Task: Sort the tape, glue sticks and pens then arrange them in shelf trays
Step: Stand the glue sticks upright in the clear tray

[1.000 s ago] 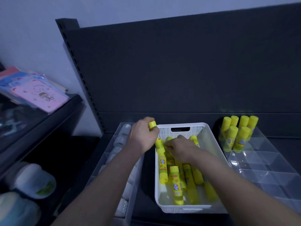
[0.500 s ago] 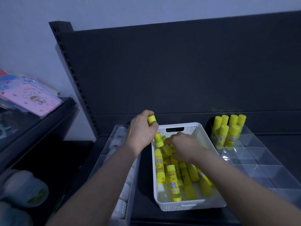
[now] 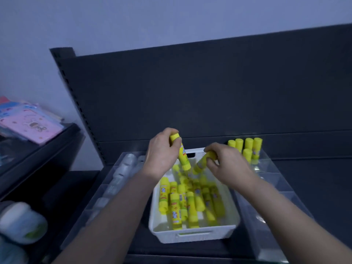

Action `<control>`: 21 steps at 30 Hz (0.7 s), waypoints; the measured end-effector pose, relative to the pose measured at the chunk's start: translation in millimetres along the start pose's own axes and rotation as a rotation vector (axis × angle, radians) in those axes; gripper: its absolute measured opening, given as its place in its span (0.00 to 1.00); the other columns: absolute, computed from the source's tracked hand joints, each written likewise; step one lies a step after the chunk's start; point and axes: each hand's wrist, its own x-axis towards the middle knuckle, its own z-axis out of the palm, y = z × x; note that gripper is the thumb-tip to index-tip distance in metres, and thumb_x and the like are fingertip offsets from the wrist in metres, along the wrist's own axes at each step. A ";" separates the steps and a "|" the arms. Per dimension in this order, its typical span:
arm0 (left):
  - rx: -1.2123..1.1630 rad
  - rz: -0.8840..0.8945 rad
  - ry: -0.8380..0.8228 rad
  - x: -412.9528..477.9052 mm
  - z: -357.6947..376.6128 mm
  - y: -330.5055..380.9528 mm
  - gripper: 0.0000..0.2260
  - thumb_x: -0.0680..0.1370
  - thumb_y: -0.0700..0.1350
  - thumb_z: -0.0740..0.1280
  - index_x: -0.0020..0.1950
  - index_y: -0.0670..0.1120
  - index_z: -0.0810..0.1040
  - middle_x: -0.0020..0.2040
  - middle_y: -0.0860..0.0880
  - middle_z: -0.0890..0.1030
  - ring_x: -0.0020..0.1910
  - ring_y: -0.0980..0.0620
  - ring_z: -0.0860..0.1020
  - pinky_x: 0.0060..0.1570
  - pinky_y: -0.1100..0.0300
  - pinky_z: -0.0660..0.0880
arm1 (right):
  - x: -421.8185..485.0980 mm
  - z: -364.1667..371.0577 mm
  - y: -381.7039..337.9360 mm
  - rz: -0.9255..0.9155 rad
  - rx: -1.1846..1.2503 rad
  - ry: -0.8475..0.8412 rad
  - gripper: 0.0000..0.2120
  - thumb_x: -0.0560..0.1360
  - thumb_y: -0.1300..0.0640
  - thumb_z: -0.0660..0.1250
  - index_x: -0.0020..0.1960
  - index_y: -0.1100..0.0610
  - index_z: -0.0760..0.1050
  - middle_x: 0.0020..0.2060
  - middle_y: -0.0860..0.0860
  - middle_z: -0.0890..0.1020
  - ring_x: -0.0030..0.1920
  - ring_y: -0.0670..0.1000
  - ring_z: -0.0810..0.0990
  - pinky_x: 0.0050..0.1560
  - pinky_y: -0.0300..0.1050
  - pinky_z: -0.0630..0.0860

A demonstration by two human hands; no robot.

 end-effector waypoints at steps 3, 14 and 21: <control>-0.095 0.048 -0.054 3.2 34.3 39.1 0.10 0.76 0.45 0.66 0.57 0.50 0.79 0.40 0.53 0.74 0.43 0.49 0.79 0.51 0.54 0.77 | -15.6 -38.6 33.2 0.050 -0.034 0.028 0.15 0.76 0.55 0.62 0.62 0.51 0.75 0.52 0.49 0.75 0.53 0.53 0.76 0.50 0.45 0.72; 0.030 0.246 -0.210 1.8 159.9 136.8 0.12 0.77 0.45 0.67 0.60 0.50 0.76 0.55 0.50 0.80 0.57 0.48 0.74 0.57 0.54 0.71 | -45.2 -120.2 134.8 0.212 -0.078 0.074 0.15 0.75 0.59 0.62 0.61 0.52 0.77 0.48 0.48 0.75 0.52 0.53 0.77 0.51 0.47 0.74; 0.375 0.258 -0.317 2.3 193.8 123.8 0.13 0.78 0.47 0.63 0.63 0.52 0.76 0.55 0.49 0.80 0.62 0.48 0.69 0.58 0.54 0.68 | -28.1 -110.5 154.9 0.144 -0.038 0.056 0.15 0.76 0.59 0.61 0.62 0.52 0.75 0.55 0.50 0.77 0.58 0.53 0.74 0.53 0.52 0.75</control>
